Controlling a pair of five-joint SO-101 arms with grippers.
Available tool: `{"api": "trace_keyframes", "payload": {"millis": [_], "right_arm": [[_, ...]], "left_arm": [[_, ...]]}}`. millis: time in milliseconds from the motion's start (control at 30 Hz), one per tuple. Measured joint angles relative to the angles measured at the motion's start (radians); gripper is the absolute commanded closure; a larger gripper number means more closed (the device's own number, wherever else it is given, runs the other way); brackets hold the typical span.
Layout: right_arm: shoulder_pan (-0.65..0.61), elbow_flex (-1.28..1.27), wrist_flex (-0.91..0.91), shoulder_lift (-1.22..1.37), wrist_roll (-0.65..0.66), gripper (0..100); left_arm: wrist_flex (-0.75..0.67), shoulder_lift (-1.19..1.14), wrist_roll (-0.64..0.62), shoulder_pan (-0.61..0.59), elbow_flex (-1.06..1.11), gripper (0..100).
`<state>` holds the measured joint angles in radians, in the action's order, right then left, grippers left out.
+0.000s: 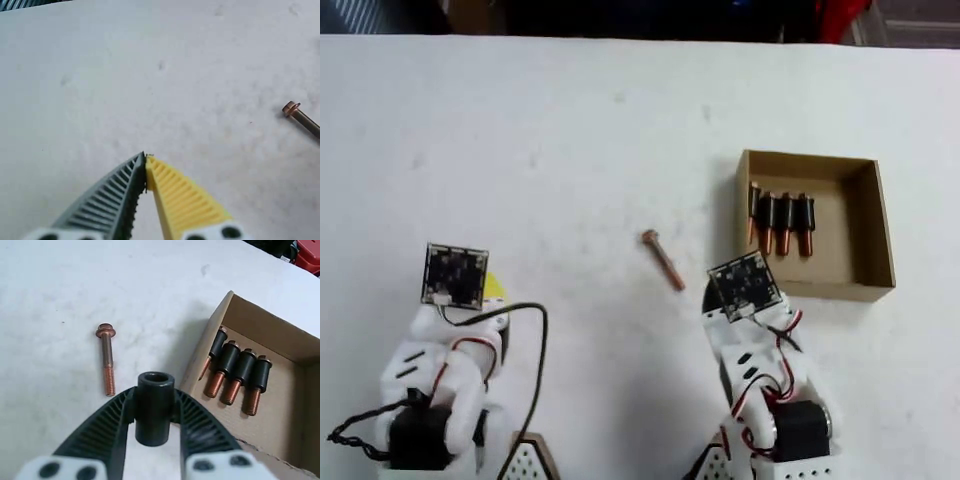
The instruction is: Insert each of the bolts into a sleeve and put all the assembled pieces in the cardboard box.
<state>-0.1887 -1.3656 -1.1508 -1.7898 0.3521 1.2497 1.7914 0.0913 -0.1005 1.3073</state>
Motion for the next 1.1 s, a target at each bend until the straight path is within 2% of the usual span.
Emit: {"api": "trace_keyframes", "payload": {"millis": [200, 433, 633, 800, 1100], "right_arm": [[0.106, -0.011, 0.041, 0.000, -0.106, 98.2], [0.104, -0.012, 0.044, 0.000, -0.135, 98.1], [0.104, -0.012, 0.044, 0.000, -0.138, 98.1], [0.104, -0.031, 0.052, -0.002, -0.141, 98.1], [0.121, -0.107, 0.147, 0.000, -0.141, 98.1]], "left_arm": [[0.000, -0.282, -0.046, 0.031, -0.199, 98], [-0.002, -0.675, -0.160, 0.123, -0.433, 98], [-0.009, -0.898, -0.285, 0.281, -0.497, 98], [-0.077, -1.030, -0.391, 0.408, -0.540, 98], [-0.189, -1.275, -0.451, 0.528, -0.638, 98]]}}
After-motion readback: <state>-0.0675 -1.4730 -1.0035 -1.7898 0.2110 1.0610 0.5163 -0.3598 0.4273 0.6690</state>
